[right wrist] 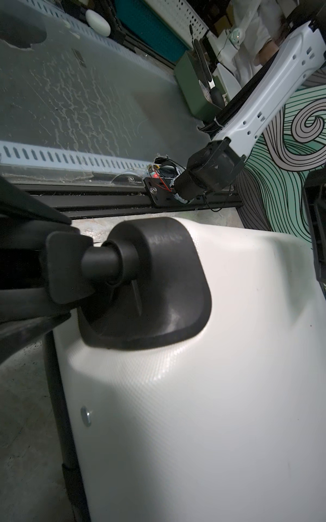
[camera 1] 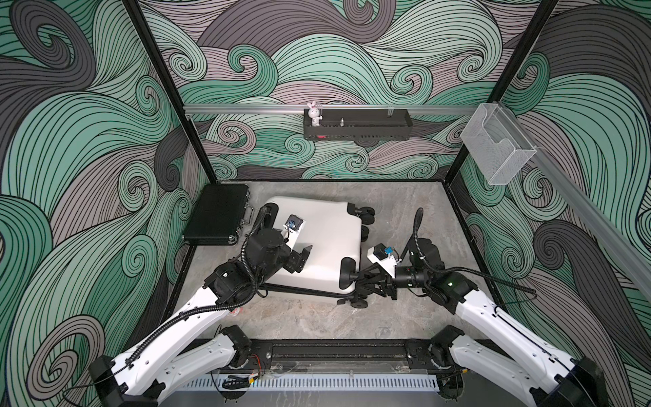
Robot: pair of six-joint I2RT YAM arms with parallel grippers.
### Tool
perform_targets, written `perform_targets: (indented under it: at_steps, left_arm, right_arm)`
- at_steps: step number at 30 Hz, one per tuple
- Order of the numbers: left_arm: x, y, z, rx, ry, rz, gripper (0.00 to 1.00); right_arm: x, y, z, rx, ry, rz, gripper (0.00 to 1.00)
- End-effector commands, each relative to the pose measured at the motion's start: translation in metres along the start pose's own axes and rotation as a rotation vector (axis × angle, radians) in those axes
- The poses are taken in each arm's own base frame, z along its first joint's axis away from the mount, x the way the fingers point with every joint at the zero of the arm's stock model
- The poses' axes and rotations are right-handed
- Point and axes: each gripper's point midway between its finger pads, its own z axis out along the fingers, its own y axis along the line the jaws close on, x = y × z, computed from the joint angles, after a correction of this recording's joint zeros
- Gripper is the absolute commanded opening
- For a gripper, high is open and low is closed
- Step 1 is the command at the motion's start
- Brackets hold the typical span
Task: Open the suitcase zippers
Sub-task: Open the suitcase at the center of the board.
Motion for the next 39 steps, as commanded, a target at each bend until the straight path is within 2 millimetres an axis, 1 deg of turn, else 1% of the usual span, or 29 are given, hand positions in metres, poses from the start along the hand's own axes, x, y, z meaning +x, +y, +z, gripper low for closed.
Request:
perform_targets:
  at_steps: [1,3,5,8,11,13,17,19,22,24,27,29,31,32,36,39]
  left_arm:
    - [-0.017,-0.001,-0.016,0.027,-0.038,0.035,0.81]
    - [-0.027,-0.003,-0.026,0.05,-0.07,0.074,0.8]
    - [-0.039,-0.006,-0.041,0.076,-0.118,0.126,0.8]
    - [-0.051,-0.008,-0.064,0.103,-0.18,0.203,0.79]
    - [-0.053,-0.012,-0.081,0.13,-0.211,0.293,0.79]
    - [-0.046,-0.017,-0.088,0.165,-0.209,0.37,0.78]
    - [-0.025,-0.033,-0.098,0.262,-0.202,0.497,0.78]
    - [-0.008,-0.045,-0.101,0.336,-0.198,0.583,0.76]
    - [0.02,-0.063,-0.101,0.447,-0.192,0.709,0.73]
    - [0.038,-0.068,-0.095,0.489,-0.159,0.763,0.71]
    - [0.083,-0.075,-0.077,0.594,-0.011,0.905,0.71]
    - [0.107,-0.072,-0.067,0.642,0.125,0.956,0.7]
    - [0.123,-0.069,-0.06,0.683,0.222,1.004,0.7]
    - [0.129,-0.067,-0.056,0.693,0.261,1.022,0.69]
    - [0.145,-0.068,-0.043,0.751,0.349,1.068,0.68]
    - [0.15,-0.067,-0.025,0.738,0.395,1.11,0.67]
  right_arm:
    - [-0.041,-0.012,-0.011,0.087,-0.108,-0.036,0.16]
    - [-0.055,-0.016,-0.015,0.117,-0.127,-0.03,0.11]
    - [-0.072,-0.023,-0.02,0.154,-0.153,-0.019,0.07]
    - [-0.097,-0.029,-0.024,0.175,-0.203,-0.004,0.04]
    - [-0.127,-0.035,-0.031,0.186,-0.273,0.022,0.01]
    - [-0.146,-0.042,-0.037,0.202,-0.319,0.057,0.0]
    - [-0.187,-0.056,-0.056,0.236,-0.44,0.128,0.0]
    - [-0.205,-0.056,-0.063,0.221,-0.482,0.126,0.0]
    - [-0.223,-0.052,-0.067,0.189,-0.509,0.102,0.0]
    - [-0.231,-0.049,-0.066,0.164,-0.511,0.084,0.0]
    - [-0.245,-0.049,-0.069,0.155,-0.53,0.062,0.0]
    - [-0.253,-0.048,-0.071,0.145,-0.54,0.045,0.0]
    - [-0.26,-0.046,-0.073,0.137,-0.552,0.029,0.0]
    - [-0.262,-0.046,-0.073,0.134,-0.555,0.022,0.0]
    - [-0.268,-0.044,-0.076,0.129,-0.558,0.001,0.0]
    - [-0.272,-0.041,-0.078,0.117,-0.562,-0.007,0.0]
